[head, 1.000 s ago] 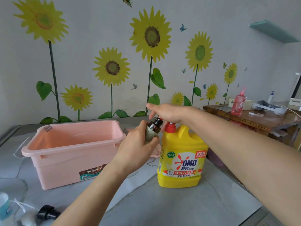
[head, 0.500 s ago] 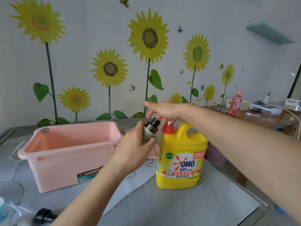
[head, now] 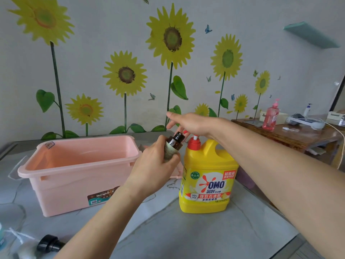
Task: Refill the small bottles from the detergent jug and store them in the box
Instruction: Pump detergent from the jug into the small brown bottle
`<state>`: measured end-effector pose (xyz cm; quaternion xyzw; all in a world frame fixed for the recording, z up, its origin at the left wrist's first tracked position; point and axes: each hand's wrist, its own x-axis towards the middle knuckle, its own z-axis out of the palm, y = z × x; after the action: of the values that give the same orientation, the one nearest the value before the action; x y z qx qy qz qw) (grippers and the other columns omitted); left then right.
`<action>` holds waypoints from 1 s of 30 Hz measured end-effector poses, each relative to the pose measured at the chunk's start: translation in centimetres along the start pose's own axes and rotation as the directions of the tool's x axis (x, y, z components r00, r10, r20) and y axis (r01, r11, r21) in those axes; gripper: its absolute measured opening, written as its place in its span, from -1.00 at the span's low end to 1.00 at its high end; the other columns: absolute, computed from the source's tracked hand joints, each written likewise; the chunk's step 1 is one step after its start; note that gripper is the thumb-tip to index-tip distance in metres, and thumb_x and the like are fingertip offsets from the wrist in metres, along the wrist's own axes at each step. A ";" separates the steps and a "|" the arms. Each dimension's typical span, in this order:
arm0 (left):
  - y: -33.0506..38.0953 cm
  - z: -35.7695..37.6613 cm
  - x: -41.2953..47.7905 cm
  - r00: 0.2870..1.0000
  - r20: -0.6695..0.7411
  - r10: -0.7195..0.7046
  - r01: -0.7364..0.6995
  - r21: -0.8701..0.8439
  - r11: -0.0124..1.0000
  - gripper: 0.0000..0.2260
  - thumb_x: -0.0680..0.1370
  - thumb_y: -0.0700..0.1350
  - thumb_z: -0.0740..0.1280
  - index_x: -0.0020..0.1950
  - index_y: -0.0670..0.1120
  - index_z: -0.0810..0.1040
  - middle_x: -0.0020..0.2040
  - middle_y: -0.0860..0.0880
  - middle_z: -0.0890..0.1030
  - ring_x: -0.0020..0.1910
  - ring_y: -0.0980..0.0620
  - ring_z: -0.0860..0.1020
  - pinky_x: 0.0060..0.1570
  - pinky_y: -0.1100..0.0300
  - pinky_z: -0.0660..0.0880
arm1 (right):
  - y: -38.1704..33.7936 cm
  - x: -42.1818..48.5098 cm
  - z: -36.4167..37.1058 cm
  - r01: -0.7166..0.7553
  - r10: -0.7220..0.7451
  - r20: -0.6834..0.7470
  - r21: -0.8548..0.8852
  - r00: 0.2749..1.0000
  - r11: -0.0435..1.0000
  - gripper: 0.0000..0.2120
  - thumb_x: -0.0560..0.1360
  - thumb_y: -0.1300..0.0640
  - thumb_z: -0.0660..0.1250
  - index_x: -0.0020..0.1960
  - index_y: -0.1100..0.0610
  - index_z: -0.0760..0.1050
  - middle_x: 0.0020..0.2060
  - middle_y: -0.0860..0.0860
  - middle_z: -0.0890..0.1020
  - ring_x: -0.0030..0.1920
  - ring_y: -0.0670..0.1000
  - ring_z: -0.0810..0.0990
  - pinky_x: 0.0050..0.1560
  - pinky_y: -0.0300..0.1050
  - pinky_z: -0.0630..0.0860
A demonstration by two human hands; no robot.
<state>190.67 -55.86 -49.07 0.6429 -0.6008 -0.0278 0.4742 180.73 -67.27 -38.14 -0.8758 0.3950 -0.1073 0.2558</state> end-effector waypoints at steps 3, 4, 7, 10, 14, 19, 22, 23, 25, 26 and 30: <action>-0.1 0.0 0.0 1.000 -0.001 0.005 -0.005 -0.004 1.000 -0.80 0.49 0.14 0.23 -0.03 0.05 0.35 -0.18 0.02 0.59 -0.21 -0.05 0.63 -0.19 -0.18 0.55 | 0.2 0.2 0.5 -0.012 0.013 0.010 -0.080 1.000 0.997 -0.39 0.64 -0.32 -0.09 0.33 0.03 0.52 0.08 0.16 0.62 -0.01 0.06 0.60 0.01 -0.04 0.37; -0.1 0.0 0.0 1.000 -0.001 0.001 -0.001 -0.003 1.000 -0.80 0.49 0.14 0.23 -0.03 0.05 0.35 -0.18 0.02 0.59 -0.20 -0.05 0.63 -0.19 -0.19 0.55 | 0.0 0.2 0.4 -0.018 0.021 0.027 -0.099 0.999 0.995 -0.37 0.63 -0.33 -0.11 0.35 0.02 0.50 0.06 0.15 0.62 0.03 0.08 0.60 0.07 0.00 0.37; 0.0 0.0 -0.1 1.000 -0.005 0.004 -0.004 -0.004 1.000 -0.81 0.50 0.12 0.25 -0.04 0.04 0.35 -0.20 0.02 0.60 -0.21 -0.05 0.62 -0.18 -0.20 0.54 | -0.3 0.2 -0.5 -0.025 0.029 0.058 -0.063 0.998 0.998 -0.35 0.60 -0.38 -0.14 0.38 -0.04 0.47 0.15 0.12 0.61 0.04 0.07 0.64 0.10 0.10 0.38; 0.0 -0.1 0.0 1.000 -0.007 0.018 -0.018 -0.002 1.000 -0.82 0.50 0.12 0.25 -0.03 0.05 0.35 -0.19 0.02 0.59 -0.21 -0.06 0.62 -0.19 -0.16 0.55 | 0.1 0.2 0.0 -0.009 0.010 0.016 -0.018 1.000 1.000 -0.36 0.61 -0.36 -0.12 0.36 -0.02 0.49 0.17 0.13 0.60 0.00 0.07 0.67 0.08 0.05 0.32; 0.0 0.0 0.0 1.000 -0.004 0.018 -0.018 0.007 1.000 -0.84 0.53 0.08 0.27 -0.04 0.04 0.35 -0.19 0.02 0.59 -0.21 -0.06 0.61 -0.20 -0.18 0.54 | -0.1 0.1 0.3 -0.024 0.026 0.024 -0.088 0.999 0.996 -0.36 0.62 -0.35 -0.13 0.36 0.00 0.49 0.11 0.15 0.64 0.05 0.10 0.63 0.07 0.02 0.38; 0.1 0.0 0.0 1.000 0.001 0.017 -0.017 0.021 1.000 -0.83 0.54 0.07 0.28 -0.03 0.04 0.34 -0.19 0.02 0.59 -0.20 -0.07 0.60 -0.18 -0.19 0.53 | -0.1 0.4 -0.4 -0.015 0.015 0.011 -0.019 1.000 1.000 -0.34 0.61 -0.37 -0.13 0.36 -0.01 0.49 0.14 0.13 0.62 0.00 0.08 0.68 0.13 0.11 0.37; 0.1 -0.1 0.0 1.000 -0.003 0.004 -0.004 0.000 1.000 -0.80 0.49 0.13 0.25 -0.03 0.05 0.35 -0.18 0.03 0.59 -0.19 -0.06 0.63 -0.18 -0.19 0.54 | 0.3 0.4 0.8 -0.004 0.003 -0.021 -0.058 1.000 0.998 -0.38 0.63 -0.34 -0.10 0.32 0.02 0.51 -0.05 0.09 0.63 -0.08 0.04 0.64 0.16 0.02 0.37; 0.1 -0.1 0.0 1.000 0.000 0.001 -0.001 -0.002 1.000 -0.79 0.48 0.14 0.24 -0.03 0.05 0.35 -0.18 0.03 0.59 -0.19 -0.06 0.64 -0.18 -0.19 0.54 | 0.2 0.3 0.8 -0.011 0.009 -0.014 -0.093 1.000 0.996 -0.38 0.63 -0.33 -0.10 0.33 0.02 0.51 -0.12 0.05 0.60 -0.08 0.03 0.61 0.16 0.01 0.37; 0.1 -0.1 0.0 1.000 0.007 -0.006 0.006 0.003 1.000 -0.78 0.47 0.16 0.23 -0.02 0.06 0.36 -0.17 0.03 0.59 -0.19 -0.05 0.64 -0.18 -0.20 0.55 | -0.2 0.1 0.3 -0.032 0.034 0.019 -0.108 0.999 0.994 -0.36 0.62 -0.35 -0.13 0.37 0.02 0.47 -0.12 0.04 0.60 -0.02 0.05 0.60 0.20 0.07 0.41; 0.0 -0.1 0.0 1.000 0.007 -0.009 0.009 0.007 1.000 -0.77 0.46 0.17 0.22 0.00 0.07 0.36 -0.16 0.04 0.60 -0.19 -0.05 0.64 -0.18 -0.19 0.55 | -0.4 0.0 -0.1 -0.041 0.045 0.037 -0.094 0.998 0.995 -0.34 0.62 -0.36 -0.14 0.39 0.01 0.46 -0.05 0.07 0.62 0.01 0.07 0.62 0.20 0.11 0.43; 0.0 -0.2 0.1 1.000 -0.008 0.004 -0.004 0.013 1.000 -0.74 0.46 0.18 0.21 0.04 0.07 0.38 -0.15 0.04 0.60 -0.20 -0.05 0.64 -0.18 -0.17 0.56 | -0.2 0.1 -0.2 -0.018 0.018 0.013 -0.013 1.000 1.000 -0.35 0.62 -0.35 -0.14 0.38 0.01 0.47 0.12 0.14 0.65 0.00 0.09 0.69 0.01 0.07 0.37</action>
<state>190.84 -55.78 -48.89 0.6450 -0.6002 -0.0205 0.4725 180.83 -67.28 -37.82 -0.8746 0.4018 -0.0968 0.2534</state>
